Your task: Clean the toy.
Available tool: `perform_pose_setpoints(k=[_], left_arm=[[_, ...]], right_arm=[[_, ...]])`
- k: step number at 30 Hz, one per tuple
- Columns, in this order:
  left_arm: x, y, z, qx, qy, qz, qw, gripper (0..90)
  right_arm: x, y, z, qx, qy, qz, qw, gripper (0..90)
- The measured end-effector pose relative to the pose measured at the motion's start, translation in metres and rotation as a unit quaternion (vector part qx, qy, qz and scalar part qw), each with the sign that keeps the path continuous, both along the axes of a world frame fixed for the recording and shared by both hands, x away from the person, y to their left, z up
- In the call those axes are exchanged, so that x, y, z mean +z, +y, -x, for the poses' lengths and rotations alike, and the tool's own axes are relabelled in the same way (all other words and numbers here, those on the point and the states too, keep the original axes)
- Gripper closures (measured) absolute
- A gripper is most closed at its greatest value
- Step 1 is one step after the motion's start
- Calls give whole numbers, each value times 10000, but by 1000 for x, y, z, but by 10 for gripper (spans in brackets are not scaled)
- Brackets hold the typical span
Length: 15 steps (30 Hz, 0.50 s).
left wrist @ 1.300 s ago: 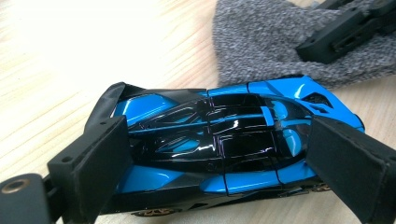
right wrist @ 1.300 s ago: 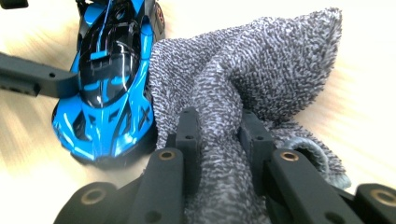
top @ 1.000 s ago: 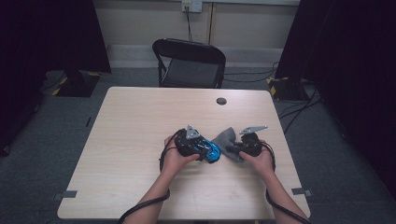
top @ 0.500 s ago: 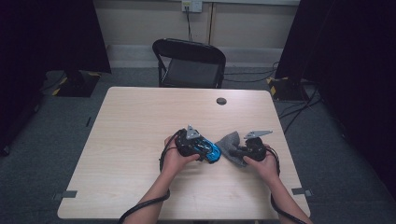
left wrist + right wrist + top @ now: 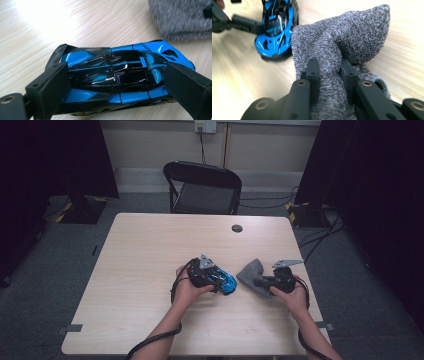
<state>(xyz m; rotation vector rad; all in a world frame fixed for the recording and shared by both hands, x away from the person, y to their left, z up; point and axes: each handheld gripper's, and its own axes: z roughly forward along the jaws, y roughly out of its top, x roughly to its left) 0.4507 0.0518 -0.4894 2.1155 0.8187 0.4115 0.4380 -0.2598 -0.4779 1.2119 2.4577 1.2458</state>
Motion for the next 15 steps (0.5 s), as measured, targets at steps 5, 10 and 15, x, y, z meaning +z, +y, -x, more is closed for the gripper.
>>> perform_pose_setpoints(k=[5, 10, 15], left_arm=[[0, 0, 0, 4, 5, 10, 10000, 62], [0, 0, 1, 6, 7, 31, 10000, 62], [0, 0, 0, -17, 1, 3, 10000, 62]], right_arm=[[11, -3, -5, -140, -160, -159, 9996, 735], [16, 4, -15, -240, -208, -105, 9994, 735], [19, 19, -30, -363, -236, -61, 9990, 735]])
